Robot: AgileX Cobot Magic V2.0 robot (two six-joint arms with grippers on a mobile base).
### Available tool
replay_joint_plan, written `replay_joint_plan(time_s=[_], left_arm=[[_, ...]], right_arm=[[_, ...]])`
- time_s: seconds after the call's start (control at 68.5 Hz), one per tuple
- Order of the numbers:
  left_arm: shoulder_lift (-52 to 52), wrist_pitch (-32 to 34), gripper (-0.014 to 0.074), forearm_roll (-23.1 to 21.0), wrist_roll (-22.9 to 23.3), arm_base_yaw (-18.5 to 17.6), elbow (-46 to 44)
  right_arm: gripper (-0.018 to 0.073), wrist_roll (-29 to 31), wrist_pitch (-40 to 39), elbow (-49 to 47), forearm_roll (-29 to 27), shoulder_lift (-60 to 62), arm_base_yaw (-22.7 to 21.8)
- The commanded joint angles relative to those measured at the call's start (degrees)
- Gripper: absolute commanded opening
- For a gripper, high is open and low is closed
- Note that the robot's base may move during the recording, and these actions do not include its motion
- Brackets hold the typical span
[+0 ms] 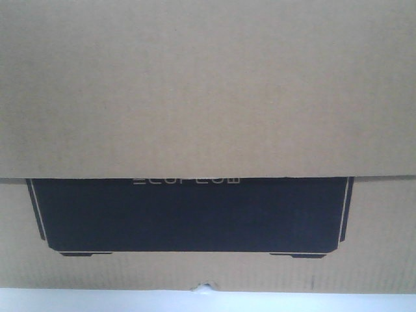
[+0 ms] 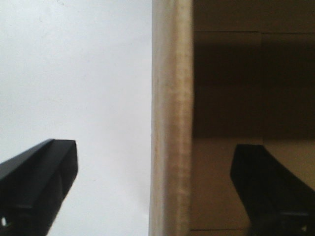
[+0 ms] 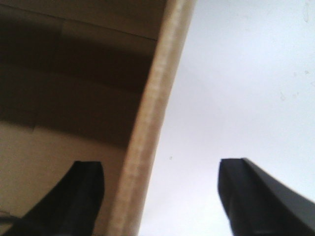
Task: Grab box from left shelf to table start
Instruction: 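Lower the box with both grippers onto the white table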
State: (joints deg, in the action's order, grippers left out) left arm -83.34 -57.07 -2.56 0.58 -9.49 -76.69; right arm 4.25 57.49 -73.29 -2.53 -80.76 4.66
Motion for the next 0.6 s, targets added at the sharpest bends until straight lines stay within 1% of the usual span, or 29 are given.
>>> replay_joint_plan(time_s=[0.0, 0.19, 0.307, 0.584], left_arm=[[1.79, 1.19, 0.0571, -0.21, -0.18, -0.04, -1.90], [2.15, -0.67, 0.0571, -0.88, -0.18, -0.04, -2.97], [4.13, -1.24, 0.0571, -1.24, -0.18, -0.04, -4.07], [14.69, -0.86, 0.0558, -1.01, -0.18, -0.04, -4.71]], right_arm=[[0.0629, 0.26, -1.43, -1.45, 0.67, 1.93, -0.23], [0.0629, -0.22, -1.59, -1.90, 0.67, 3.80, -0.23], [0.0629, -0.38, -1.50, -3.21, 0.67, 6.07, -0.23], [0.0623, -0.38, -1.04, -3.78, 0.67, 15.30, -0.23]])
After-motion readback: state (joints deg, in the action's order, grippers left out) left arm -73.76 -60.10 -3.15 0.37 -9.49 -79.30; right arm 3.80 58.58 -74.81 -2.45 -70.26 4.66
